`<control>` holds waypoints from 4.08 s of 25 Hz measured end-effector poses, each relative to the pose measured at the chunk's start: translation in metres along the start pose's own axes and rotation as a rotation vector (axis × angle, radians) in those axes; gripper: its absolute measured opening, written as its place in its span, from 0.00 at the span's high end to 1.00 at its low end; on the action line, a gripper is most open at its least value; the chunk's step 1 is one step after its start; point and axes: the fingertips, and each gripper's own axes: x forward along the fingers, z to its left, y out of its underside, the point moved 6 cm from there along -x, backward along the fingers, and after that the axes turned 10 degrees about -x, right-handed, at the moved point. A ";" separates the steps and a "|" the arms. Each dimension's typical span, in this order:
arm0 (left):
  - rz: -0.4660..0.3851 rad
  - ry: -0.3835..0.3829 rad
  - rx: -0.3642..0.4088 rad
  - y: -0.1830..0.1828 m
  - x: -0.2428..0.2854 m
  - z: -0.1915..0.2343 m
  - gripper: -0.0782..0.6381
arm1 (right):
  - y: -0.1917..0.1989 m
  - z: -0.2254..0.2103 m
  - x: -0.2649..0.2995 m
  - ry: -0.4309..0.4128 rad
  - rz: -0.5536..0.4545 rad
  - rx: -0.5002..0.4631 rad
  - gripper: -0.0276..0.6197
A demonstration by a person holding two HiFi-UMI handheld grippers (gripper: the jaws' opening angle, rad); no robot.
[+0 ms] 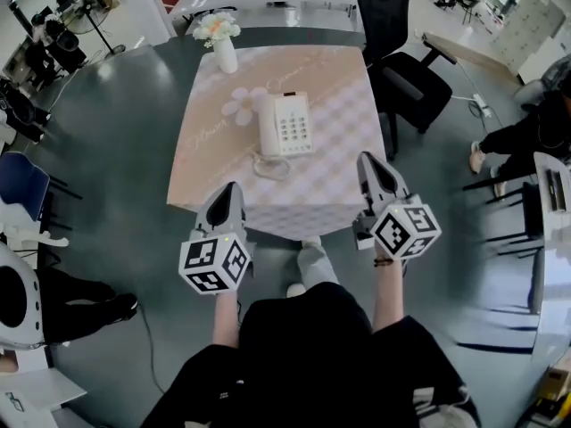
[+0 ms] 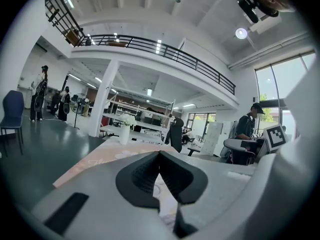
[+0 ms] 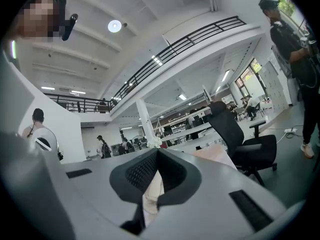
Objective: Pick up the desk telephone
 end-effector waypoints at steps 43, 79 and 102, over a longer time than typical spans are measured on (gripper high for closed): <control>0.380 -0.226 -0.221 0.039 0.260 0.073 0.89 | 0.112 -0.111 0.265 -0.238 0.423 0.216 0.97; 0.773 -0.068 -0.375 0.109 0.326 0.099 0.42 | 0.200 -0.101 0.306 -0.231 0.735 0.539 0.63; 0.790 -0.073 -0.389 0.101 0.326 0.093 0.43 | 0.192 -0.100 0.304 -0.214 0.730 0.570 0.63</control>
